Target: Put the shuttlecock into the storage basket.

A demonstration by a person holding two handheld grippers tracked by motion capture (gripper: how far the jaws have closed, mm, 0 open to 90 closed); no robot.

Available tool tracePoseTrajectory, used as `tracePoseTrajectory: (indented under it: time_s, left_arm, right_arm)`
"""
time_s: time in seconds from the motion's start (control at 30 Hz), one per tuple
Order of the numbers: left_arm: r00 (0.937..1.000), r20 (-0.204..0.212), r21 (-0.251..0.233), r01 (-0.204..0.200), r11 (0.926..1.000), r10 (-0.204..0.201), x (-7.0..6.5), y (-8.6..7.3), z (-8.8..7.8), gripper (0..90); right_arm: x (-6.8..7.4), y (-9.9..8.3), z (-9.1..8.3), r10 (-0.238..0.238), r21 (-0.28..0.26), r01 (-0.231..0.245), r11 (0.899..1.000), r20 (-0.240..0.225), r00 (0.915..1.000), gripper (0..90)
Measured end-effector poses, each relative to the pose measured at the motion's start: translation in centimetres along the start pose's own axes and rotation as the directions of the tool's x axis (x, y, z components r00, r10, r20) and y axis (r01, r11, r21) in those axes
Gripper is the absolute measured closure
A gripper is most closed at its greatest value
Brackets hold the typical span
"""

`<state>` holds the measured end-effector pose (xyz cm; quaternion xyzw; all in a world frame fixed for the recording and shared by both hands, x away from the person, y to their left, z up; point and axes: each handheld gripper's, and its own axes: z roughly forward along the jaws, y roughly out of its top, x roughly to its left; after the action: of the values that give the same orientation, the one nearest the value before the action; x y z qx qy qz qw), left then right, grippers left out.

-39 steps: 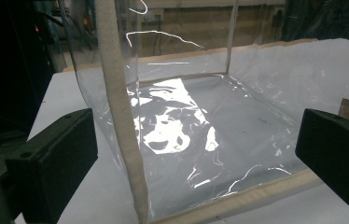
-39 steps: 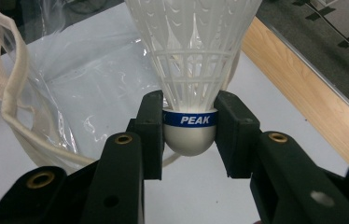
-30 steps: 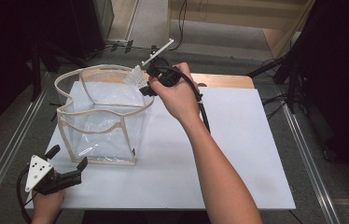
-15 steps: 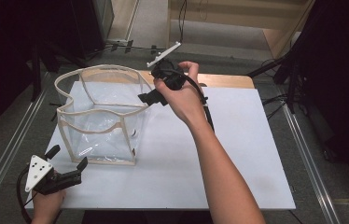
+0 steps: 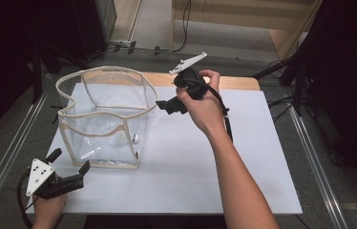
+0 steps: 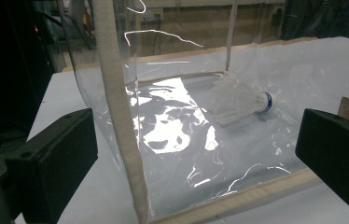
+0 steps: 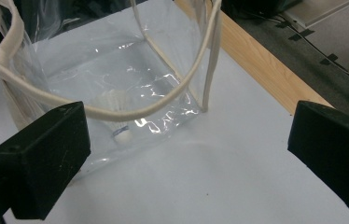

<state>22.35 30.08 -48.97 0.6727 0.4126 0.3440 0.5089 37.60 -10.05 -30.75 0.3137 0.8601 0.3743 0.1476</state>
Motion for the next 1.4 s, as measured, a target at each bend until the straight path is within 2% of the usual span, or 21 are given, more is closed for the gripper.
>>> tracePoseTrajectory:
  time_s: [0.5, 1.4]
  left_arm:
    - [1.0000, 0.001, 0.000, -0.001, 1.0000, 0.001, 0.0, 0.0, 0.0, 0.0]
    - [1.0000, 0.000, 0.001, -0.004, 1.0000, 0.004, -0.1, 0.0, 0.0, 0.0]
  right_arm:
    - [-0.5, -3.0, -1.0, 0.003, -0.019, -0.003, 1.000, 0.013, 0.9999, 0.0]
    - [-1.4, -8.5, -1.6, 0.051, -0.043, -0.049, 0.998, 0.033, 0.9982, 0.0]
